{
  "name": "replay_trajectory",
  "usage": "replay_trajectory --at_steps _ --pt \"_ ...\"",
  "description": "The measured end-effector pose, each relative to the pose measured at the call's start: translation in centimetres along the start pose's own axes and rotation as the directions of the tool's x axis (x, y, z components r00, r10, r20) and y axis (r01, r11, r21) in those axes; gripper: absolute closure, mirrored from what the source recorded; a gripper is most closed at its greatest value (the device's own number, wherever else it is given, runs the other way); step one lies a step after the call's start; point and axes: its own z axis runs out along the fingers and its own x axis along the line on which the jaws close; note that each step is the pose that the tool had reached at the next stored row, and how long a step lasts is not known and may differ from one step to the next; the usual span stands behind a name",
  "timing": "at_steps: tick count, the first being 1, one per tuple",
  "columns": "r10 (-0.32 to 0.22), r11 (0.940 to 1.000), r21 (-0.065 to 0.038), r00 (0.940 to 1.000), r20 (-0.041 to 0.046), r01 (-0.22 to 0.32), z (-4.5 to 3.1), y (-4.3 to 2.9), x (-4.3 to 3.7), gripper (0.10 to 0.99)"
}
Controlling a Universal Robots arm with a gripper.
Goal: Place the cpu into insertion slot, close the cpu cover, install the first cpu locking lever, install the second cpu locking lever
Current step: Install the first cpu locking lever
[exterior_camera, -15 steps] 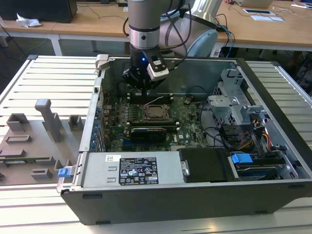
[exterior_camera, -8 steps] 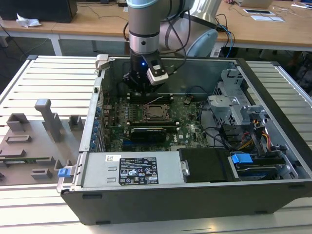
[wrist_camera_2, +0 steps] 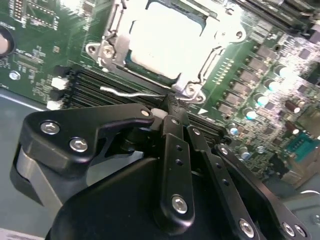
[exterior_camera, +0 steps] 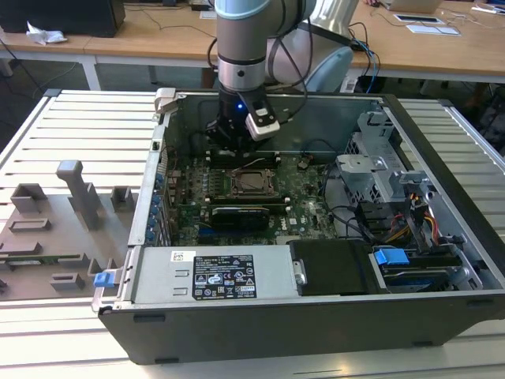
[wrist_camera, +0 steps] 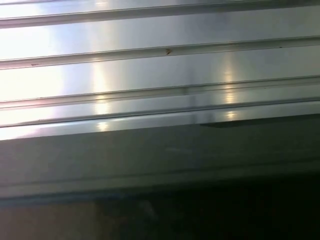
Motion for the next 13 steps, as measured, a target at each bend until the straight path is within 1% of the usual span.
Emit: replay_trajectory --at_steps 3,5,7,13 --pt "0.000 1.0000 0.000 1.0000 -0.0011 0.000 0.29 0.11 -1.21 0.980" --pt "0.000 1.0000 0.000 1.0000 -0.0015 0.000 0.38 0.15 -1.65 0.980" --pt "0.000 1.0000 0.000 1.0000 -0.0019 0.000 0.51 0.21 -2.30 0.980" --pt "0.000 1.0000 0.000 1.0000 -0.0028 0.000 0.81 0.32 -3.43 0.980"
